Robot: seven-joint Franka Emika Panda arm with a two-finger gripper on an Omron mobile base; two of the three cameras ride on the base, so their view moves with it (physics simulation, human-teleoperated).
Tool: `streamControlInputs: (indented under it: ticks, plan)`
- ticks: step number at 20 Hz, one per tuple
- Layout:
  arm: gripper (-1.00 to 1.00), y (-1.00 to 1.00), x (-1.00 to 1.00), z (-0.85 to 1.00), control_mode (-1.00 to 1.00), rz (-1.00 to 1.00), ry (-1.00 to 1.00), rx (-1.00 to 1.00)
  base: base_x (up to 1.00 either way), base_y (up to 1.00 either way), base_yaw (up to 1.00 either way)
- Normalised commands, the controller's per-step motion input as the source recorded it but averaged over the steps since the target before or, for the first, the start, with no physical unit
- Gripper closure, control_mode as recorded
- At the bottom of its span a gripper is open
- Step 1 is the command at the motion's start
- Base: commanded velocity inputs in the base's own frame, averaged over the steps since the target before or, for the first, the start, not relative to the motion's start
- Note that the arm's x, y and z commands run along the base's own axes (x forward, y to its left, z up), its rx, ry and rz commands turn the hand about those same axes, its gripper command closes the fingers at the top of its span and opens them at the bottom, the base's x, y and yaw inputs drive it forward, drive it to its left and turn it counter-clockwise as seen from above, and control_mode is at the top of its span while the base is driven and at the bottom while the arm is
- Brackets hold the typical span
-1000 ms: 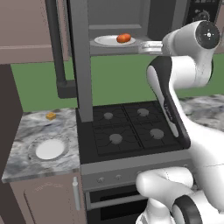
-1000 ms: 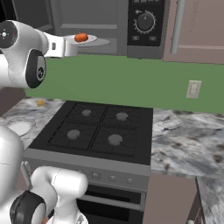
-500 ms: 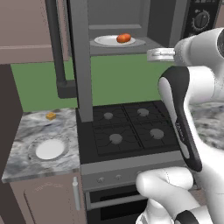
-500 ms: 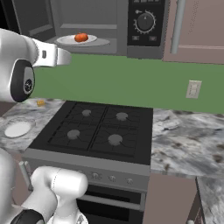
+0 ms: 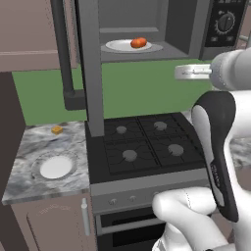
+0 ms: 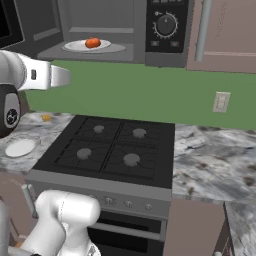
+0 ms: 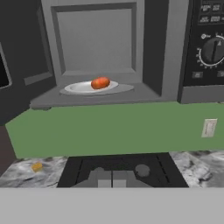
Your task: Pick the squash from the counter and place it in the microwave. Then turn on the microwave.
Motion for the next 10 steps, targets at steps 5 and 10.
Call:
streamControlInputs:
  ticks: [5, 10]
  plan:
    - [1.0, 0.0, -0.49, 0.0, -1.0, 0.0, 0.0, 0.0, 0.0, 0.0, 0.0]
    - [1.0, 0.02, -0.45, 0.0, -1.0, 0.0, 0.0, 0.0, 0.0, 0.0, 0.0]
